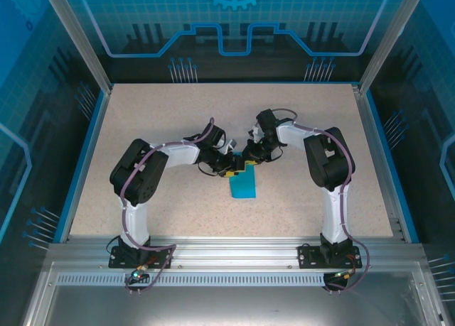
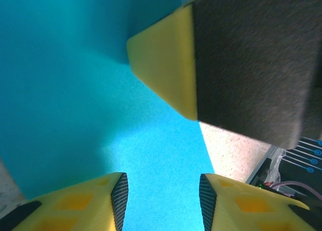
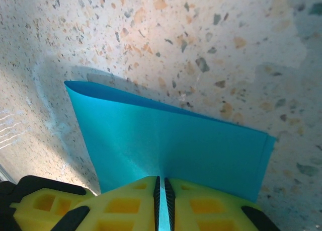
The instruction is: Fold a paper plane with a square sheet of paper (fold left side to right side)
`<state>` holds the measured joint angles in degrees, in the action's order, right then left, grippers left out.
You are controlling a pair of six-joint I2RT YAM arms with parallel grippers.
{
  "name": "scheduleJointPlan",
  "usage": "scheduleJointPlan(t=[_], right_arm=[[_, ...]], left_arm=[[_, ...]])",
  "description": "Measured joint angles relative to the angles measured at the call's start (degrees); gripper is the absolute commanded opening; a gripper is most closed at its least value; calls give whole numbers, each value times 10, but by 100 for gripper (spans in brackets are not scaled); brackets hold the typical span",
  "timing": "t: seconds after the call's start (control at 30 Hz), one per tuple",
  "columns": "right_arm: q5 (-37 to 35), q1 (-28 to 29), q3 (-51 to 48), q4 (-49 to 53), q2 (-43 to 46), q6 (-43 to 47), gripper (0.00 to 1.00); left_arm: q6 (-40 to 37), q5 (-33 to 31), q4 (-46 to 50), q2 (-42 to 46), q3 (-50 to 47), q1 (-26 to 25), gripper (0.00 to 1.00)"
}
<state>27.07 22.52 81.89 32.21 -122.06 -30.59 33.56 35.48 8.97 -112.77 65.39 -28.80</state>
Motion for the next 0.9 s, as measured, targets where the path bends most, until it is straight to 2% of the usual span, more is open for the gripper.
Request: scheduleJointPlan(t=[0.4,0.9], right_arm=[[-3,1,3,6,-1,0,16],[-18,8,8,15,-2,0,16]], left_arm=[[-24,3,-27,5,-35,-11,45],[-56,-27,-47,53,-96,-62,45]])
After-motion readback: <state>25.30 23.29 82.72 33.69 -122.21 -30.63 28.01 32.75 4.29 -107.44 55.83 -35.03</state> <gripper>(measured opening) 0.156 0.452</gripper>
